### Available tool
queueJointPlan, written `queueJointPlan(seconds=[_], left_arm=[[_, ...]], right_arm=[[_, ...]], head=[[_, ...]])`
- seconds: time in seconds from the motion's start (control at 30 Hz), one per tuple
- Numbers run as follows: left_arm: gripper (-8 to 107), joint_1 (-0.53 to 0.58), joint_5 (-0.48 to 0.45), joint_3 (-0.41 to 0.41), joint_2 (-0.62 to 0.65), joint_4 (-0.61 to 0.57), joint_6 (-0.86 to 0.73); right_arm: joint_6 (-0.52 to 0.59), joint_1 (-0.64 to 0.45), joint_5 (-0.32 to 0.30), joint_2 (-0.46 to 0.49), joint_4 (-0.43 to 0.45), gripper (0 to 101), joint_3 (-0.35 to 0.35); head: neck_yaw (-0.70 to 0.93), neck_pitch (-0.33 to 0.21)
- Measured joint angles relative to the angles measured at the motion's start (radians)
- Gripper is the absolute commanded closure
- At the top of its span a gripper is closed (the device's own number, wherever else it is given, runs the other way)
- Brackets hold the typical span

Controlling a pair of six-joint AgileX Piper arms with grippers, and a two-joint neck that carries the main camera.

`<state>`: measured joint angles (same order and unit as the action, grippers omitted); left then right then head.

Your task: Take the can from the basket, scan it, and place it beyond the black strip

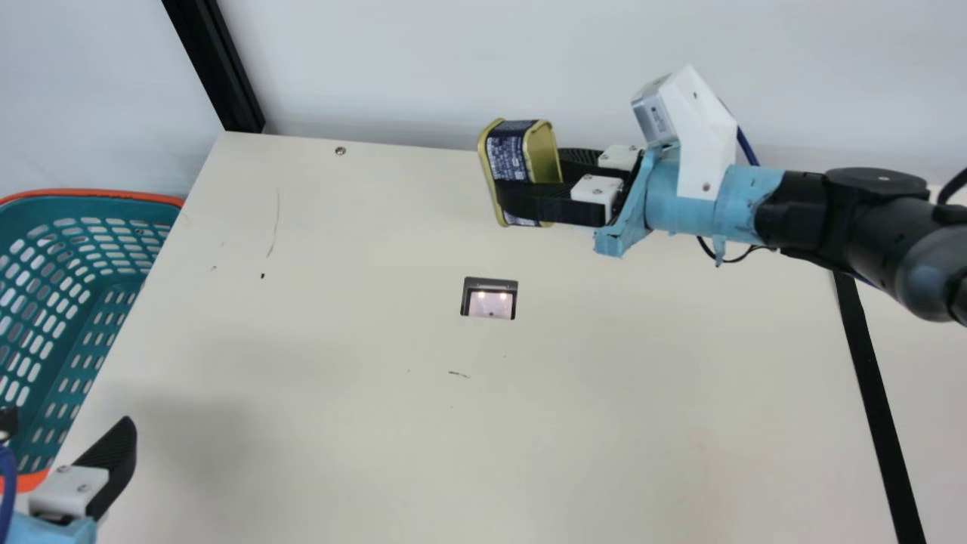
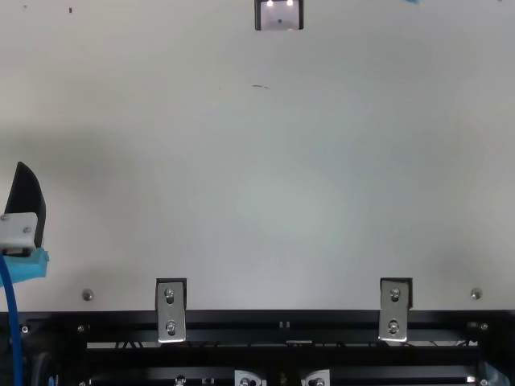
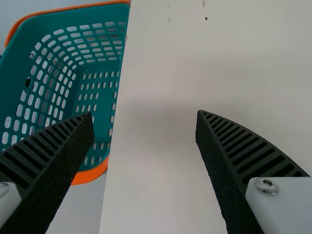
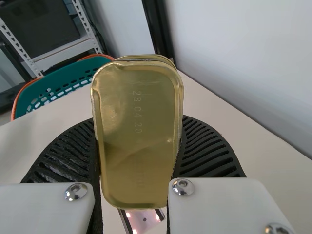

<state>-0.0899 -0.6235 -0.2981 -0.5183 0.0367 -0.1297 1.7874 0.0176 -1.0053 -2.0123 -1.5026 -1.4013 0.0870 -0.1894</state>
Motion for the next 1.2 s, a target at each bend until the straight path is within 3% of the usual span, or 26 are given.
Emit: queueJointPlan(seconds=[0.43, 0.8, 1.2], left_arm=[[9, 0.0, 0.0, 0.0, 0.0, 0.0, 0.0], [9, 0.0, 0.0, 0.0, 0.0, 0.0, 0.0], [9, 0.0, 0.0, 0.0, 0.0, 0.0, 0.0]], right_arm=[[-0.101, -0.077, 0.162, 0.106, 0.118, 101, 0.08], [-0.204, -0.158, 0.301, 0.202, 0.233, 101, 0.154], [-0.32, -0.261, 0.396, 0.291, 0.367, 101, 0.228]], head=[[-0.102, 0.0], [-0.292, 0.0], [-0.435, 0.0]])
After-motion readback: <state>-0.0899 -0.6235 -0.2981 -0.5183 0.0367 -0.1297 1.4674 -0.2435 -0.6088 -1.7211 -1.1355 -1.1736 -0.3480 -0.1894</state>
